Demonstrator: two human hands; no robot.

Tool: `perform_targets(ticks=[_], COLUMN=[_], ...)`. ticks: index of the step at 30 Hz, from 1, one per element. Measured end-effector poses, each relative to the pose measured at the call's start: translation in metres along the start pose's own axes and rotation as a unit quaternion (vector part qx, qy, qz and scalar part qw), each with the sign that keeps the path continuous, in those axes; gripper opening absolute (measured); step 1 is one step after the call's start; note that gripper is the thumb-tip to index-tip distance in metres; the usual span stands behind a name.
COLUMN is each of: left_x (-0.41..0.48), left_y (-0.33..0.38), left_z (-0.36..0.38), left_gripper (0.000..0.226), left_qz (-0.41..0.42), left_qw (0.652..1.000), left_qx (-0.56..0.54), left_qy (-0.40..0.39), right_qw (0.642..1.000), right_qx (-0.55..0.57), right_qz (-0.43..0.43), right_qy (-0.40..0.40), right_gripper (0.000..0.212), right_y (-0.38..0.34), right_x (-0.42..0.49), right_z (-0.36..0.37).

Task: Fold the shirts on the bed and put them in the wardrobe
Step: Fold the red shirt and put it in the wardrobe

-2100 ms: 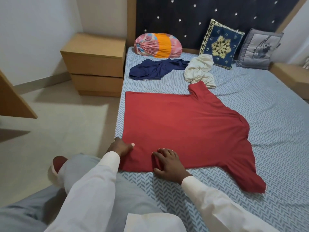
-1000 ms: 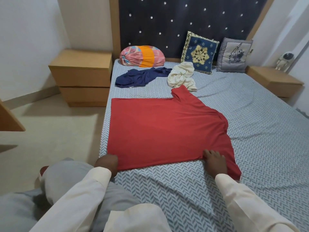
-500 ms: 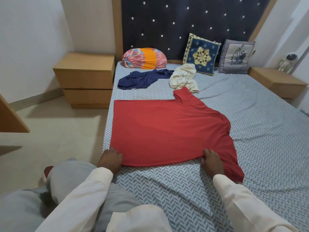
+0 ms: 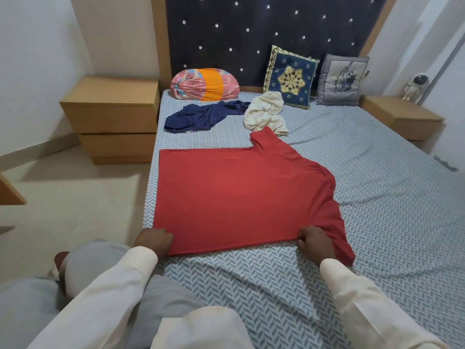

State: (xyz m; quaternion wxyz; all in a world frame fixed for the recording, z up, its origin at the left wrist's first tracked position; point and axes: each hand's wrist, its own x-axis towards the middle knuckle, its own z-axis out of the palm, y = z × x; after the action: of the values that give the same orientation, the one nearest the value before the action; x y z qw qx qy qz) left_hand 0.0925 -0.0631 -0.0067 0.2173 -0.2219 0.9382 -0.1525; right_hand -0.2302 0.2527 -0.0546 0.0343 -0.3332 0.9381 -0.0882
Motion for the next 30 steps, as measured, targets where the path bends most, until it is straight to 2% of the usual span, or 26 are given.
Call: perform_targets(ticks=[6, 9, 11, 12, 14, 17, 19, 21, 23, 30], left_x=[0.003, 0.010, 0.017, 0.020, 0.031, 0.051, 0.070, 0.088, 0.107, 0.143], left_y=[-0.005, -0.015, -0.032, -0.041, -0.058, -0.072, -0.076, -0.076, -0.077, -0.070], left_z=[-0.001, -0.002, -0.002, -0.004, -0.005, -0.003, 0.001, 0.004, 0.008, 0.018], left_gripper=[0.033, 0.038, 0.040, 0.035, 0.010, 0.014, 0.012, 0.008, 0.008, 0.011], left_qz=[-0.013, -0.042, -0.082, -0.101, -0.125, -0.169, -0.212, -0.253, -0.281, -0.325], left_qw=[0.999, 0.990, 0.966, 0.947, 0.903, 0.824, 0.773, 0.741, 0.727, 0.724], left_qx=[-0.021, -0.114, -0.228, -0.291, -0.407, -0.540, -0.595, -0.616, -0.617, -0.594], left_qy=[-0.030, -0.069, -0.090, -0.087, -0.059, 0.009, 0.054, 0.087, 0.107, 0.130], right_qw=[0.999, 0.997, 0.995, 0.995, 0.995, 0.994, 0.995, 0.996, 0.996, 0.995], right_qx=[0.035, 0.068, 0.090, 0.092, 0.089, 0.085, 0.064, 0.038, 0.019, -0.023], right_qz=[0.015, 0.023, 0.021, 0.022, 0.035, 0.069, 0.078, 0.083, 0.088, 0.083], right_qy=[-0.034, -0.041, -0.031, -0.020, -0.006, 0.007, 0.007, 0.000, -0.010, -0.043], right_gripper=[0.005, 0.008, 0.017, 0.021, 0.025, 0.024, 0.022, 0.023, 0.027, 0.023], right_y=[-0.007, -0.003, -0.002, -0.003, -0.007, -0.019, -0.027, -0.038, -0.047, -0.066], right_x=[0.016, 0.026, 0.038, 0.045, 0.065, 0.097, 0.120, 0.140, 0.162, 0.213], right_z=[-0.013, -0.017, -0.020, -0.022, -0.027, -0.034, -0.035, -0.034, -0.030, -0.022])
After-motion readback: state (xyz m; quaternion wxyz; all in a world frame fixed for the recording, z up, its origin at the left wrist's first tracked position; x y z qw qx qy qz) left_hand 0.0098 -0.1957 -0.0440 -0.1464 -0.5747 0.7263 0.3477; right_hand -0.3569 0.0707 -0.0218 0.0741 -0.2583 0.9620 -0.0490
